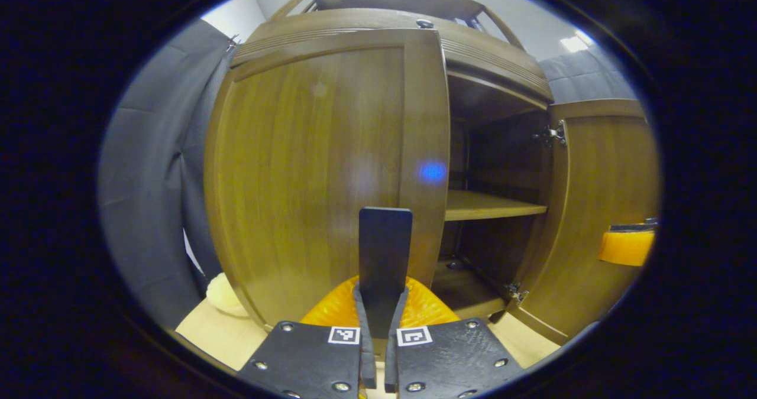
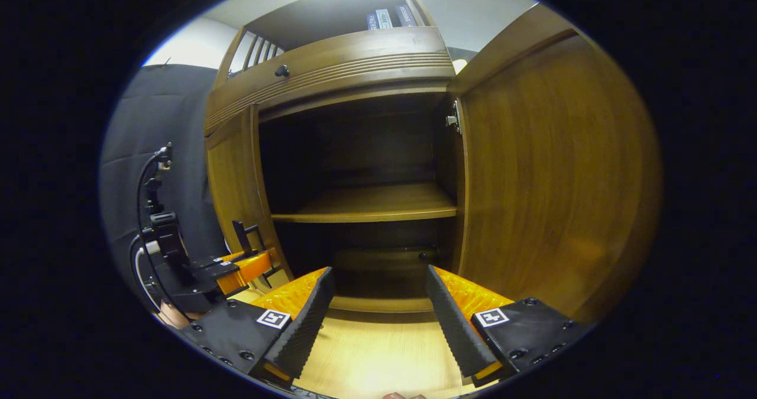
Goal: Open the right door of the double-door shoe cabinet with the right hand, and open the left door with the left hand.
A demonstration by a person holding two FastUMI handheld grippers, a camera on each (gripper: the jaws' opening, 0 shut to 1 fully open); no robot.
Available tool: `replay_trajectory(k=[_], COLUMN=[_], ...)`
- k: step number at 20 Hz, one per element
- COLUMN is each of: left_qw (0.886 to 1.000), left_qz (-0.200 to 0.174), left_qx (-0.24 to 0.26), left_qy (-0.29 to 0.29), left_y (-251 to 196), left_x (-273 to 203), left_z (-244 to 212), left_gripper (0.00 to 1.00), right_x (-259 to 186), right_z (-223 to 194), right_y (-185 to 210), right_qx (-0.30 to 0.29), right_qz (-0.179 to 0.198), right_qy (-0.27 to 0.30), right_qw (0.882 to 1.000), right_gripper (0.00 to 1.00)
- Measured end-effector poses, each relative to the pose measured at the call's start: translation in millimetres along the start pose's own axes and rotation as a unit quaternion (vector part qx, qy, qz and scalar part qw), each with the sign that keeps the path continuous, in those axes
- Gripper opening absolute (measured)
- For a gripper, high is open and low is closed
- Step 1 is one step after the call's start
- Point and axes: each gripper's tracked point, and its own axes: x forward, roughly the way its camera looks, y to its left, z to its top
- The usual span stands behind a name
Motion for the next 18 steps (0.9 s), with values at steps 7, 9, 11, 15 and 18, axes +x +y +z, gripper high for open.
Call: replay_trajectory(k=[7, 9, 11, 15, 18], left_qw=[1.000, 1.000, 1.000, 1.000, 1.000], left_qz=[0.004, 0.005, 0.007, 0.014, 0.023], left_qx=[0.002, 0.003, 0.003, -0.002, -0.003], left_qy=[-0.002, -0.005, -0.007, -0.010, -0.015], left_y=[18, 23, 30, 43, 57], left_x=[-39, -50, -61, -80, -94], left_z=[-4, -4, -5, -6, -9], left_gripper=[0.08, 0.08, 0.08, 0.07, 0.08], right_x=[-12, -15, -17, -22, -24], right_z=[-3, -4, -5, -9, -11], right_y=[17, 21, 26, 32, 42], right_qx=[-0.001, -0.004, -0.007, -0.011, -0.011], right_qz=[-0.001, -0.001, -0.002, -0.009, -0.006], right_qy=[-0.009, -0.011, -0.015, -0.013, -0.015], right_qw=[1.000, 1.000, 1.000, 1.000, 1.000], right_gripper=[0.93, 0.93, 0.93, 0.92, 0.93])
